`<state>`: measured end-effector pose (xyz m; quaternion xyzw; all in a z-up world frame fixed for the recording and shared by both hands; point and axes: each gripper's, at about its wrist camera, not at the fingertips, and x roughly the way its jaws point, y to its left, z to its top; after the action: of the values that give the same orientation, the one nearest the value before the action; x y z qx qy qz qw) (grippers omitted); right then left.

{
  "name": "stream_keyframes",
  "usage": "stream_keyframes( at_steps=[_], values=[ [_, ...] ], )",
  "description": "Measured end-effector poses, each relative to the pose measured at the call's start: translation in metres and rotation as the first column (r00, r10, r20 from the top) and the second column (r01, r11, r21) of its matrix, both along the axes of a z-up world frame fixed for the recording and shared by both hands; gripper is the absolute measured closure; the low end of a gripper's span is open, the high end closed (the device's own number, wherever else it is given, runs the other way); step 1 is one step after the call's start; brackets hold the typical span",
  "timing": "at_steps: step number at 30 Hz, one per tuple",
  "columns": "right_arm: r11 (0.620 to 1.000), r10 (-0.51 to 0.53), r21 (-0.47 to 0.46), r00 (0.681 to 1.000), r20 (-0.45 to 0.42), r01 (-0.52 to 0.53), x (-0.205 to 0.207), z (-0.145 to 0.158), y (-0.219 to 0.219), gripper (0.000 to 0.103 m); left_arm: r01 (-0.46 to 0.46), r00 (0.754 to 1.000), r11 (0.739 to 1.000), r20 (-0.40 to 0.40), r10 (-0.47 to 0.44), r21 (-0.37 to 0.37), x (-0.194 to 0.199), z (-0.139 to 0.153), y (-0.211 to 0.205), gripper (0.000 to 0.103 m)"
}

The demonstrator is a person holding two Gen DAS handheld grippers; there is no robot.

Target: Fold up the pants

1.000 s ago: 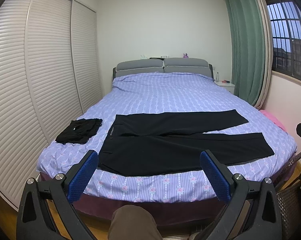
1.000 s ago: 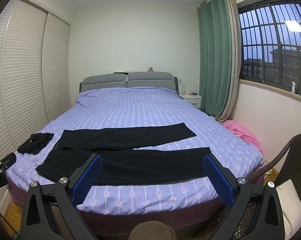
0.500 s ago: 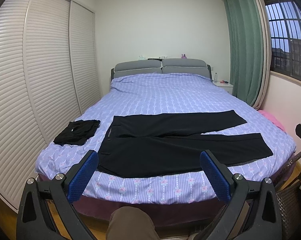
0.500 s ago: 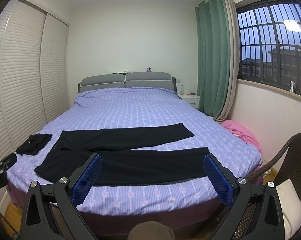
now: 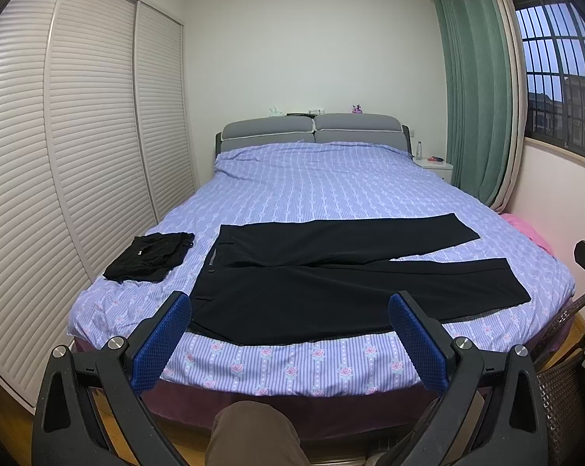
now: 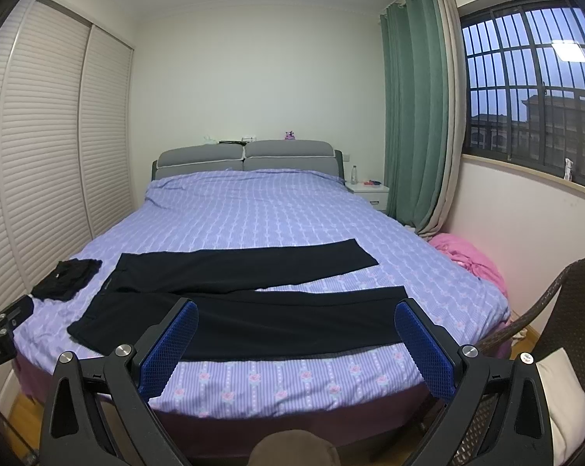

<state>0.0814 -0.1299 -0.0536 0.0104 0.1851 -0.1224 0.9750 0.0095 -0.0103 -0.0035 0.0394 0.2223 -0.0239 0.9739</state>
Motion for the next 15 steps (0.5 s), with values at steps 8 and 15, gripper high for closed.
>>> stream_keyframes(
  at_steps=[8,15],
  values=[
    [1.000,-0.002,-0.004,1.000,-0.003,0.002,0.0008,0.0006,0.0002,0.000,0.005,1.000,1.000,-0.002,-0.005,-0.003,0.0011,-0.0010,0.0005,0.000],
    [1.000,-0.005,-0.002,1.000,-0.003,0.005,0.0009,0.0003,-0.0011,0.000,0.005,1.000,1.000,-0.002,-0.005,-0.002,0.0009,-0.0019,0.0003,0.000]
  ],
)
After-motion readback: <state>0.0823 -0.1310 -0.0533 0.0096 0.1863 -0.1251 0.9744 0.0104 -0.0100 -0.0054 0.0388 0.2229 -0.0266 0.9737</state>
